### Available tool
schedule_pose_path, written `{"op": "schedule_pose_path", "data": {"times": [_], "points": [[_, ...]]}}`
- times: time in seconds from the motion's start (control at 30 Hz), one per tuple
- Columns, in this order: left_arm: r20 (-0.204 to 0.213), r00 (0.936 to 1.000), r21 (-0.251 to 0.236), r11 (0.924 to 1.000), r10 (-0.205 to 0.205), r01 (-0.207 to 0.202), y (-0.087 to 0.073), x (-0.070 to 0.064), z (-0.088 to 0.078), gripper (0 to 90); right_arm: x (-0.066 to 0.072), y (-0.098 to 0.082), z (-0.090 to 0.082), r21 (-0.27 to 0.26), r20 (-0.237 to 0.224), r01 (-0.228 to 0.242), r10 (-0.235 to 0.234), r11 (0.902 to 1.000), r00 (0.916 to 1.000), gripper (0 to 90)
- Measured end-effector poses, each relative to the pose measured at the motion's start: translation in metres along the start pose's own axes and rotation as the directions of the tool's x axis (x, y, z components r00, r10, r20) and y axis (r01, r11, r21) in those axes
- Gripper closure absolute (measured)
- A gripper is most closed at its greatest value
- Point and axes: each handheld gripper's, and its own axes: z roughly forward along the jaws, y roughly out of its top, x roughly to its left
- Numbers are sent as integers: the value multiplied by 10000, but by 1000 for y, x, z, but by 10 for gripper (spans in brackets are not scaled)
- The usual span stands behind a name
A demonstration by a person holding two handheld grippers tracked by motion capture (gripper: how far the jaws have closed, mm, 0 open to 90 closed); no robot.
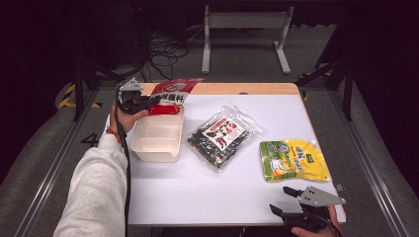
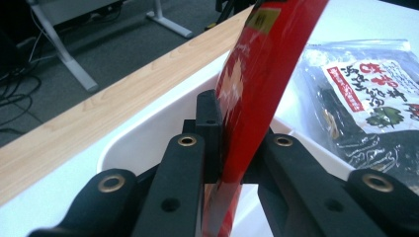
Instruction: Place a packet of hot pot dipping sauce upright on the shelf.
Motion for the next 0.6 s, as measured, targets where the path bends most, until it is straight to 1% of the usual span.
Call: {"op": "schedule_pose_path", "data": {"times": [0.07, 0.13, 0.2, 0.3, 0.37, 0.4, 0.43, 0.5, 0.6], "points": [[-136, 9999, 68, 10000, 56, -55, -2, 1, -2, 825, 0, 0, 1, 60, -24, 11, -11, 10000, 10000, 252], [-296, 9996, 111, 9999, 32, -29, -4, 1, -3, 838, 0, 0, 2, 137, -32, 58, -58, 9999, 10000, 251], [-213, 9997, 114, 9999, -70, 72, -6, 2, -4, 837, 1, 0, 3, 158, -60, 79, -78, 9998, 10000, 250], [-282, 9996, 105, 9999, -34, 37, -7, 1, -3, 842, 0, 0, 3, 181, -68, 65, -63, 9998, 10000, 250], [-442, 9990, 172, 9999, 2, 5, -7, 1, -4, 837, 0, 0, 4, 205, -74, 34, -32, 9998, 10000, 249], [-556, 9984, 230, 9997, -94, 107, -8, 1, -4, 812, 0, 0, 4, 216, -107, 38, -35, 9998, 9999, 249], [-533, 9985, 192, 9998, -82, 92, -9, 2, -5, 792, 0, 0, 5, 239, -102, 35, -33, 9997, 9999, 249], [-544, 9984, 49, 9998, -174, 177, -11, 3, -8, 811, -1, -1, 4, 262, -77, 32, -30, 9997, 10000, 250], [-542, 9985, 107, 9999, -123, 129, -15, 5, -10, 828, -1, -1, 4, 266, -75, 4, -2, 9996, 10000, 249]]}}
